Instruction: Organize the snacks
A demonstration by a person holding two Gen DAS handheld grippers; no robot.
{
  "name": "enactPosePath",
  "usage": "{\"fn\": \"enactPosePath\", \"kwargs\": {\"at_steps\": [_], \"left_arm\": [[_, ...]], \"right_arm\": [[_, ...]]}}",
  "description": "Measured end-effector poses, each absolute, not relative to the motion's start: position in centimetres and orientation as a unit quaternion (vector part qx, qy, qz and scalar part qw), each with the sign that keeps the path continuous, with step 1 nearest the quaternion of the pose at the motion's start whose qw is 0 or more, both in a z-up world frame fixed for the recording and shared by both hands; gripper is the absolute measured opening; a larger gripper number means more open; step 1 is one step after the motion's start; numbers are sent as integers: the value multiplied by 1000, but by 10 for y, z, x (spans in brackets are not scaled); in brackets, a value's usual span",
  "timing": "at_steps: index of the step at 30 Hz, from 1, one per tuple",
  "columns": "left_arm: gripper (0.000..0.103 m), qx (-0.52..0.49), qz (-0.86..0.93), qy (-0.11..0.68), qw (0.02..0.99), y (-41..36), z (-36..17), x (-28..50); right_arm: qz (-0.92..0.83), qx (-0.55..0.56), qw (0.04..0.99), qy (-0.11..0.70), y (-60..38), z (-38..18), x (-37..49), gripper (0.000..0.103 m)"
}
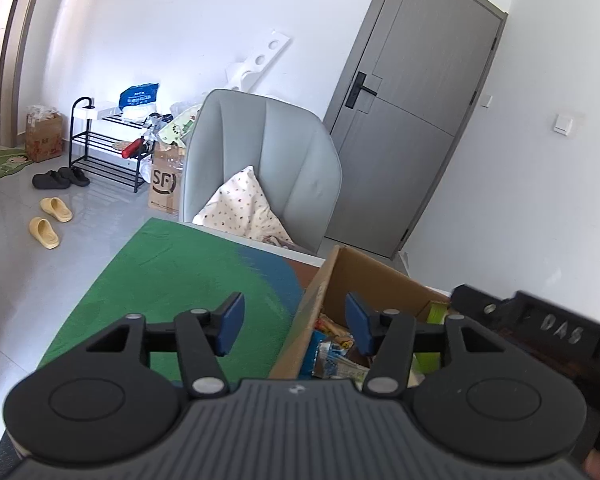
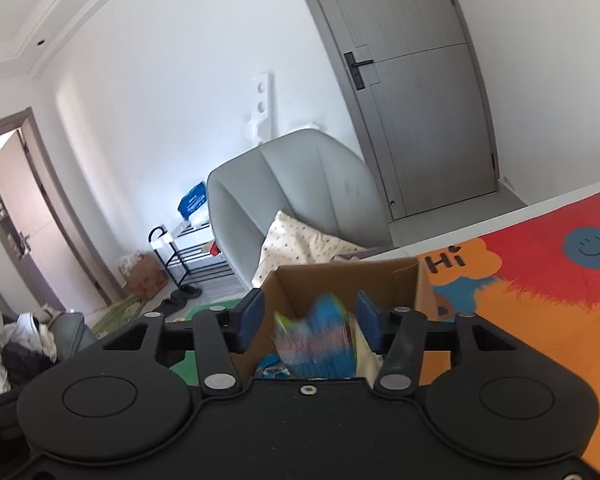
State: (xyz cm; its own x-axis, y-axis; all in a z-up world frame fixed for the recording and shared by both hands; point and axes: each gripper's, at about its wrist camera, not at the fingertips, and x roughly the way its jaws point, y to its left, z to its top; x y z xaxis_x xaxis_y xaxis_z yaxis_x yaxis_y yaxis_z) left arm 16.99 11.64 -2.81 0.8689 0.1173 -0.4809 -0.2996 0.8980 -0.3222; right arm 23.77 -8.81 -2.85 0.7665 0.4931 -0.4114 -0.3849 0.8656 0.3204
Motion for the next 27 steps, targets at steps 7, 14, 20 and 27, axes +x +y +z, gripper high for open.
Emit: {"fn": "enactPosePath", "kwargs": {"at_steps": [7, 14, 20, 27], "left_arm": [[72, -192, 108, 232, 947, 108, -24, 168], [83, -183, 98, 233, 950, 93, -21, 159], [89, -168, 102, 234, 952, 78, -18, 151], [97, -141, 110, 233, 956, 59, -13, 140]], "right_arm": [[225, 107, 934, 256, -104, -30, 227, 52], [205, 104, 935, 269, -120, -33, 216, 55], [197, 108, 939, 261, -136, -31, 199, 64], [184, 111, 942, 257, -155, -31, 182, 79]]}}
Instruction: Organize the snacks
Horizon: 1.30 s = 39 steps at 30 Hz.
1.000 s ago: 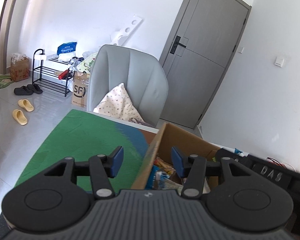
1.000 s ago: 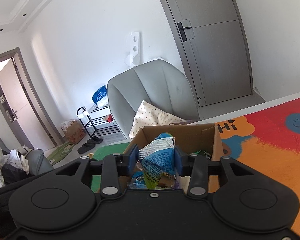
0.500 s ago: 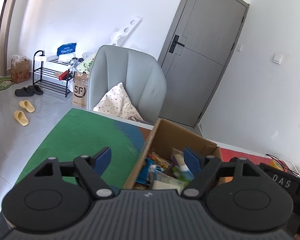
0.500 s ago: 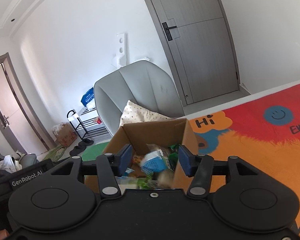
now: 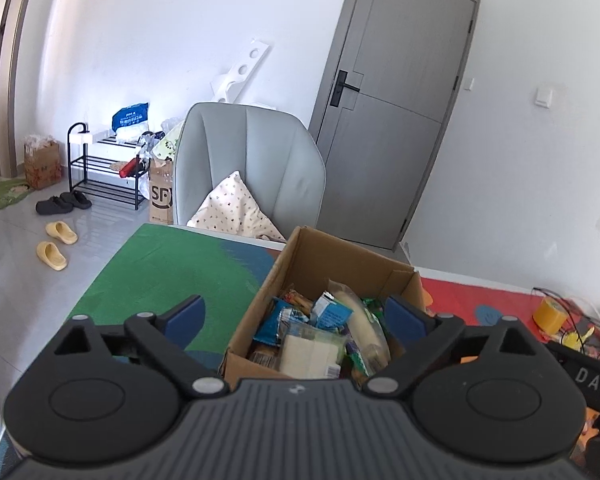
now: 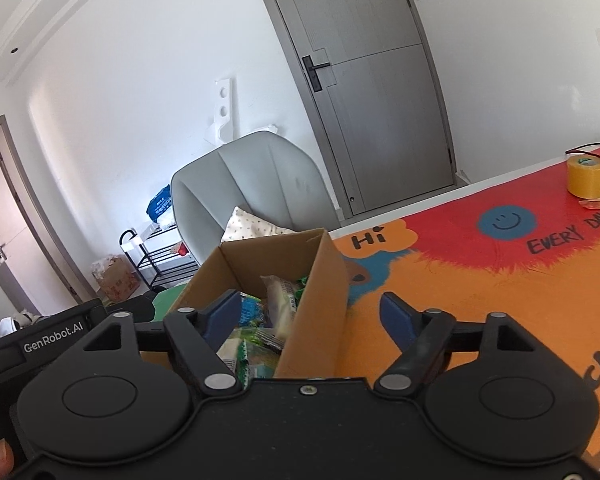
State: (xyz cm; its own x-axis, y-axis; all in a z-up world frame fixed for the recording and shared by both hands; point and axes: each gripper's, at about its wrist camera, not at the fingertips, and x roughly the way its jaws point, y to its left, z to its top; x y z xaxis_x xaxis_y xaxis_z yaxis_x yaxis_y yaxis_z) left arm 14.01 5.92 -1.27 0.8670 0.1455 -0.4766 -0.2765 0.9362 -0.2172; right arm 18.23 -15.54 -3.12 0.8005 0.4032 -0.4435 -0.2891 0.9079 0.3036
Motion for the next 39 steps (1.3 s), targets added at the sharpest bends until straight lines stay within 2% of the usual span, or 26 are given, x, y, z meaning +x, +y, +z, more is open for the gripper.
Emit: {"fn": "enactPosePath", "kwargs": {"at_steps": [13, 39], "left_arm": [[102, -105, 94, 241, 960, 33, -9, 114], [103, -42, 48, 228, 972, 1, 15, 54]], "right_arm": [[151, 94, 955, 236, -181, -25, 149, 102], [112, 61, 970, 207, -221, 1, 76, 103]]}}
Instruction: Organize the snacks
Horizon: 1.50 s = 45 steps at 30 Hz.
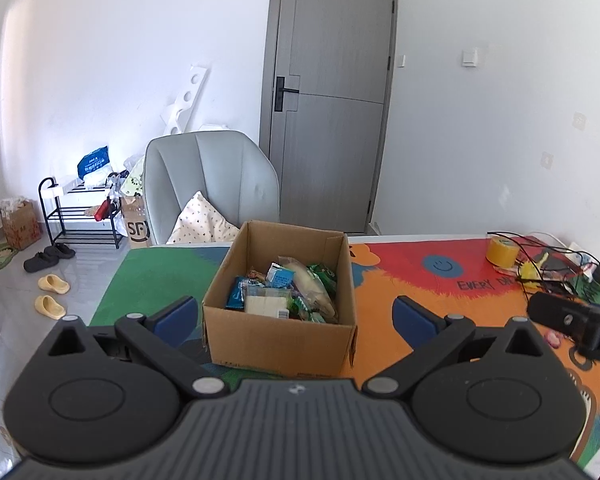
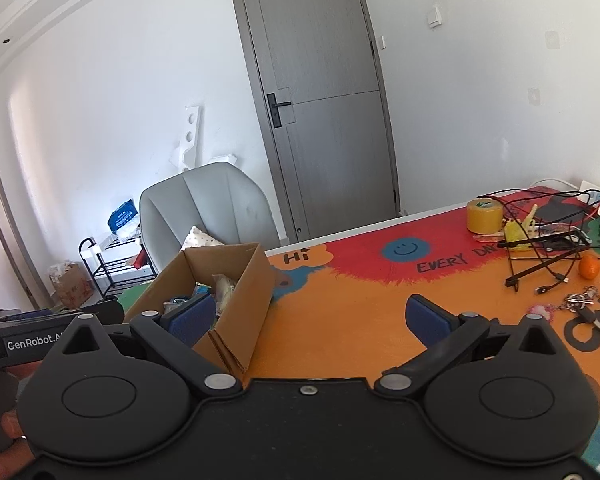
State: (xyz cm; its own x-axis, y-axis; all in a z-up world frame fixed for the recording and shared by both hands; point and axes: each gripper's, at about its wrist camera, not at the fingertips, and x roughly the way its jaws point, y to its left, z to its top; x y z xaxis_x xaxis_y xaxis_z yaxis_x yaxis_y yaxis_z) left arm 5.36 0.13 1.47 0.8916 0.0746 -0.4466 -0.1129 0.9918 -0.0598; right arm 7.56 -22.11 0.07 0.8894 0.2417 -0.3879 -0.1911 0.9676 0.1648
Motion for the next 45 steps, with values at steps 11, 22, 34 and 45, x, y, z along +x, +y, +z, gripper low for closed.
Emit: {"fn": "enactPosePath", "kwargs": {"at_steps": [11, 22, 34, 45], "left_arm": [[103, 4, 29, 233, 972, -11, 16, 28], [103, 16, 18, 241, 970, 5, 12, 1], [103, 0, 22, 232, 972, 20, 24, -6], [103, -1, 11, 232, 973, 17, 28, -10]], "right_arm": [[134, 34, 965, 221, -229, 5, 48, 103], [126, 26, 966, 225, -237, 10, 28, 103], [127, 21, 967, 220, -238, 20, 19, 103], [125, 19, 965, 231, -235, 17, 22, 103]]}}
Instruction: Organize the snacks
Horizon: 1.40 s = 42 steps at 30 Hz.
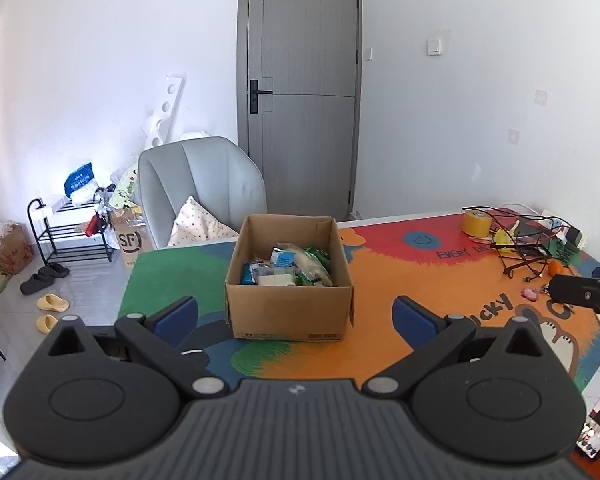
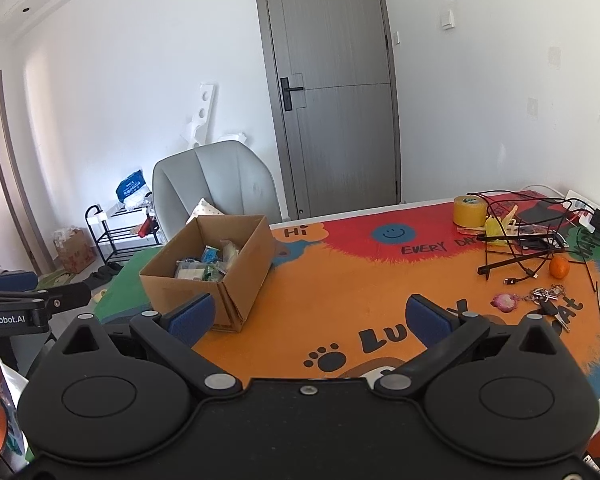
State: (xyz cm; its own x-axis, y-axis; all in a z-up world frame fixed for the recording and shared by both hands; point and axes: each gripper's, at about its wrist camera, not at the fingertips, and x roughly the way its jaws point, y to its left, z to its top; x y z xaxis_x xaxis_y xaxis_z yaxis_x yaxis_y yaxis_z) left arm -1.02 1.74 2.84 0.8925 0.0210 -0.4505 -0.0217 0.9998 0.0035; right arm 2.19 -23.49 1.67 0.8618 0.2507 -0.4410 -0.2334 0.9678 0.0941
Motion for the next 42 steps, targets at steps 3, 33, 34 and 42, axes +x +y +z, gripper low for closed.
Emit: {"fn": "enactPosePath", "kwargs": {"at_steps": [3, 33, 34, 42], "left_arm": [[103, -2, 10, 233, 972, 18, 27, -9], [103, -3, 6, 240, 971, 19, 24, -7], [103, -3, 6, 240, 971, 19, 24, -7], [103, -3, 5, 240, 971, 19, 22, -7]], "right_arm": [[127, 18, 964, 231, -234, 16, 21, 103], [129, 14, 963, 237, -232, 16, 22, 103], [129, 14, 963, 237, -232, 16, 22, 103], [128, 15, 963, 239, -232, 15, 22, 103]]}}
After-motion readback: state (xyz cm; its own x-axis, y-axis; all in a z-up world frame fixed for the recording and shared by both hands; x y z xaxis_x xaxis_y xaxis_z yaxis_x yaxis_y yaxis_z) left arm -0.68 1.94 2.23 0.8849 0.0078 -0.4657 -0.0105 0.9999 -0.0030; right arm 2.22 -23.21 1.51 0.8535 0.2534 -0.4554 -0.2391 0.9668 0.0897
